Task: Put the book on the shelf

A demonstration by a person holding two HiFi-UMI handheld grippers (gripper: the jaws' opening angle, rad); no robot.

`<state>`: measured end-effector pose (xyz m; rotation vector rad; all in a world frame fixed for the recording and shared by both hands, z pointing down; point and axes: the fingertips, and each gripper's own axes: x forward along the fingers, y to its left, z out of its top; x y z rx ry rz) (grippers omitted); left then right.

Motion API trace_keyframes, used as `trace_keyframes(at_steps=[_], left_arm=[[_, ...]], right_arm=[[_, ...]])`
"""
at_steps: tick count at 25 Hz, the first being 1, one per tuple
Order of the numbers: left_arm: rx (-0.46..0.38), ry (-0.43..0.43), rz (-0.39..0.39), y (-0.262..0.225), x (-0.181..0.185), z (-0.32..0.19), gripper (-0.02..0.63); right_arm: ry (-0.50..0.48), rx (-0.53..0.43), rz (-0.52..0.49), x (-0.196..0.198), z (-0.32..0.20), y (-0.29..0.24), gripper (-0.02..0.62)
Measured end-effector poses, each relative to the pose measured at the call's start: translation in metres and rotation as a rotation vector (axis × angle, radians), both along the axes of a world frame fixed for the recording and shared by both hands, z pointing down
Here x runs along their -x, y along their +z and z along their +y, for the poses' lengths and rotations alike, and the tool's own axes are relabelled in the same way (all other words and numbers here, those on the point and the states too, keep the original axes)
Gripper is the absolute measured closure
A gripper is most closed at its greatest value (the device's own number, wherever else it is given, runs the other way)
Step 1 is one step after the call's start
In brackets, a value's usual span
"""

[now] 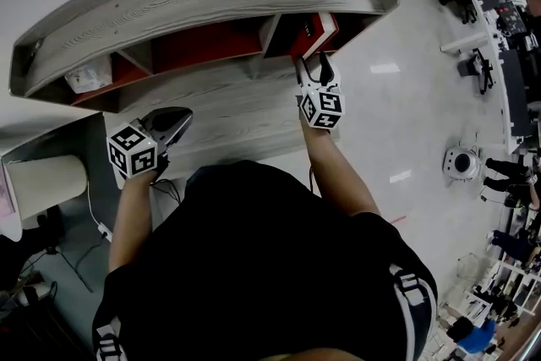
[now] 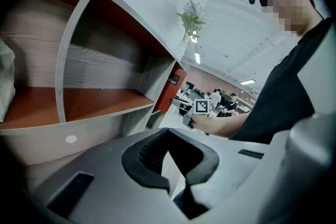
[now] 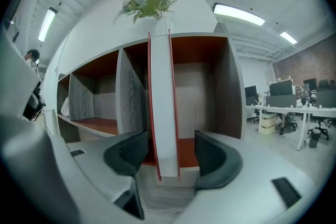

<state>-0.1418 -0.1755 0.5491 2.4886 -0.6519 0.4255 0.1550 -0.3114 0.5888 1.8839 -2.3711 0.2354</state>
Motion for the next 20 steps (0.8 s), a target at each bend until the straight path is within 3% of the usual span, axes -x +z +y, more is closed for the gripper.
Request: trace_keyframes(at_steps=[20], left_arm=[[-0.006,-0.028,0.043,-0.012,-0.023,0.018,0.586]], right_arm=[[-0.055,-0.030,-0.024,-0.031,0.053,-0.019,0.334]])
